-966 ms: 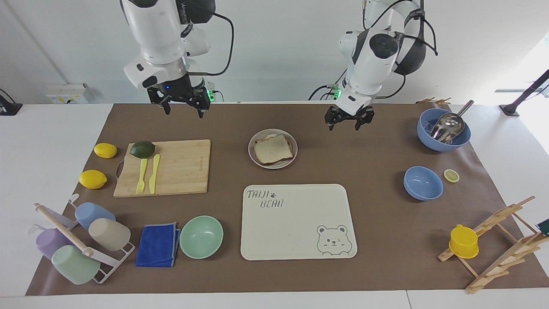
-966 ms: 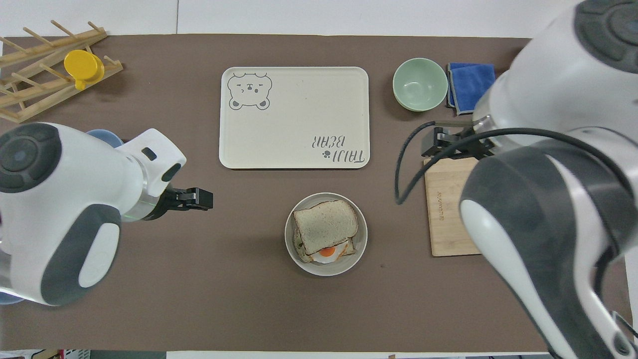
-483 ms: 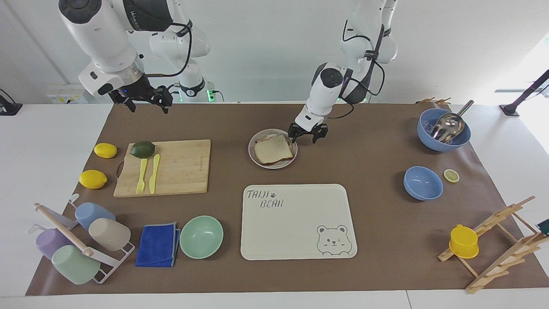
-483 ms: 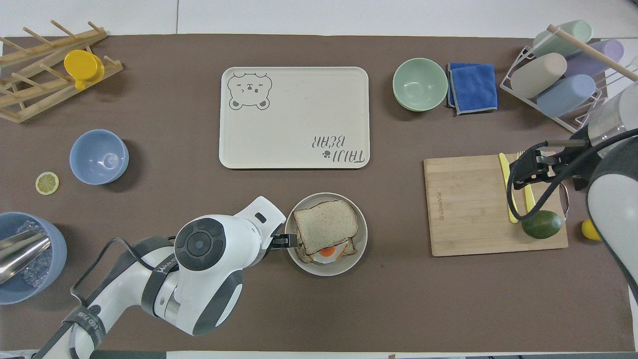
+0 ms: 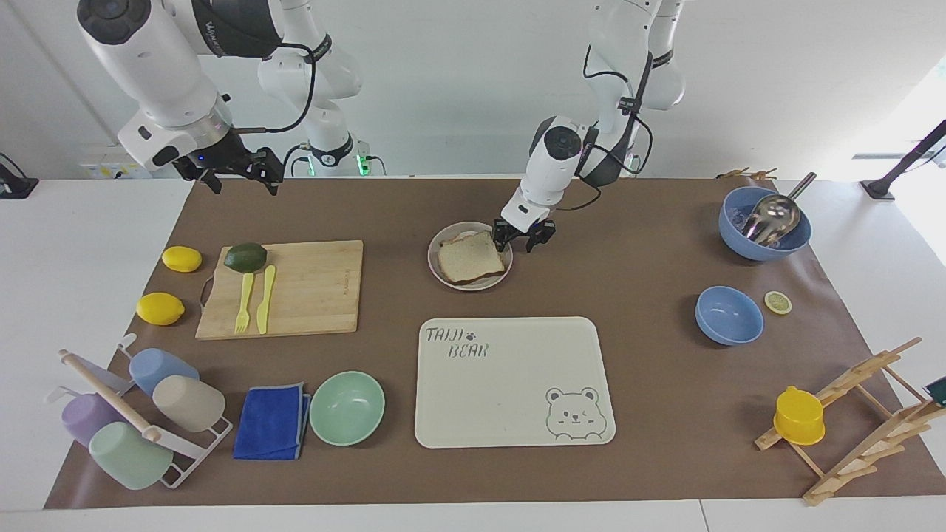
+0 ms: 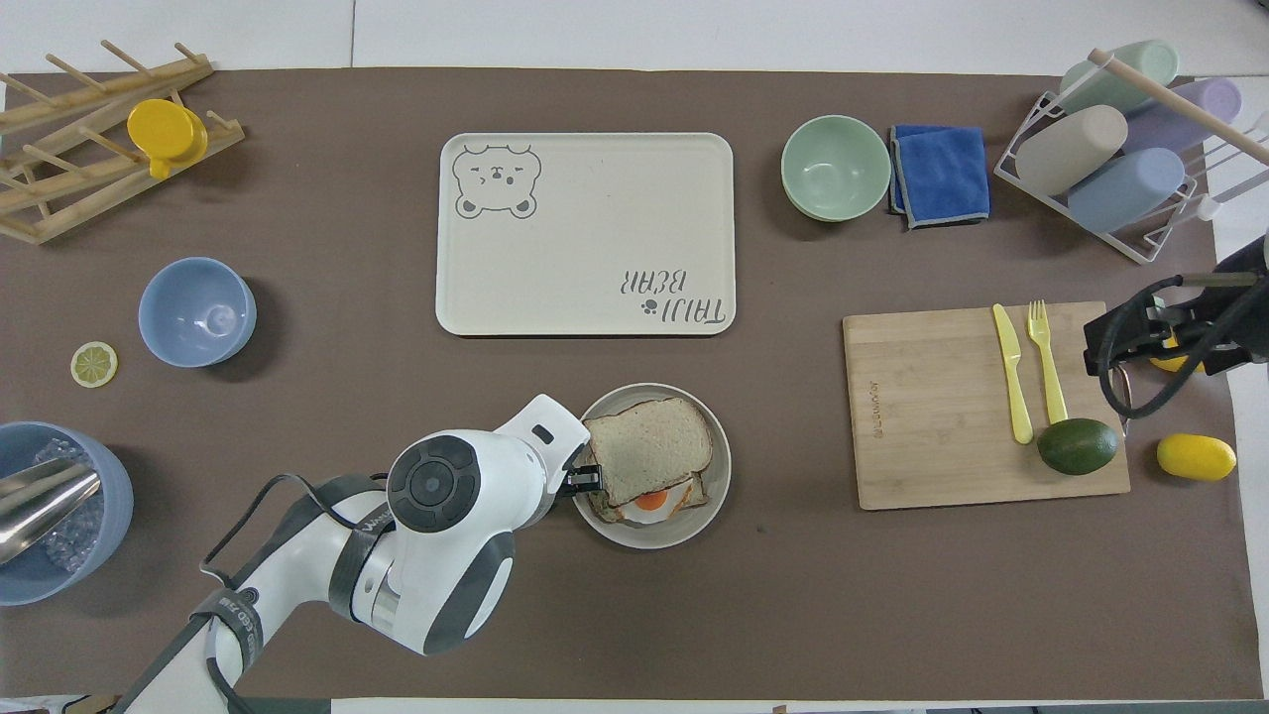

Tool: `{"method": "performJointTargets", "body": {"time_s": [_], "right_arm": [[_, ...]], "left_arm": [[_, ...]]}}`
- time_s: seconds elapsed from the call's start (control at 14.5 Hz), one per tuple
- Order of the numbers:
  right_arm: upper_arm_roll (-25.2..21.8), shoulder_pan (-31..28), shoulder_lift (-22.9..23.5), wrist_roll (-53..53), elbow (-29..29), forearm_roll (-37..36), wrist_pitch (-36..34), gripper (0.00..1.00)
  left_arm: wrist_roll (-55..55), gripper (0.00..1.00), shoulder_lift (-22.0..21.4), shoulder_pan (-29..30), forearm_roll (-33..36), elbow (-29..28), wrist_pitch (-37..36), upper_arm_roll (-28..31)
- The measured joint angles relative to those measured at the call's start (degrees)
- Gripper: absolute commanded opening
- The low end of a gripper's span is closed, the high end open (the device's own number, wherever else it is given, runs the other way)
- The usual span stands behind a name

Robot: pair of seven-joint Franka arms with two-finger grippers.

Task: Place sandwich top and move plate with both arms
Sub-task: 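Grasp the white plate rim with the left gripper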

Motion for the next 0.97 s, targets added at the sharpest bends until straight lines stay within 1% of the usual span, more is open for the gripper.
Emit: {"method": "performJointTargets", "body": {"time_s": [0.14, 0.28, 0.34, 0.41, 0.69, 0.97], "right_arm": [[0.01, -0.21, 0.00, -0.46, 0.00, 0.00, 0.01, 1.00], [0.02, -0.21, 0.00, -0.48, 0.05, 0.00, 0.16, 1.00], [0.02, -0.21, -0.03, -0.48, 0.18, 0.00, 0.16, 1.00], [0.02, -0.21, -0.06, -0.48, 0.32, 0.00, 0.16, 1.00], [-0.16, -0.42, -0.16, -0.48, 0.42, 0.00, 0.62, 1.00], [-0.52, -1.93, -0.15, -0.54, 0.21, 0.00, 2.09, 1.00]], "left_arm": [[0.00, 0.31, 0.09, -0.01, -0.05, -0.09, 0.02, 0.01], [0.00, 0.16, 0.16, -0.36, -0.60, -0.05, 0.30, -0.01], [-0.01, 0.05, 0.20, -0.58, -0.89, -0.10, 0.48, 0.01], [-0.02, 0.00, 0.22, -0.66, -1.16, -0.09, 0.78, 0.00], [-0.03, 0.00, 0.00, -0.70, -1.87, 0.25, 1.33, 0.08], [-0.02, 0.00, 0.07, -0.46, -2.58, 0.74, 1.27, 0.35]]}}
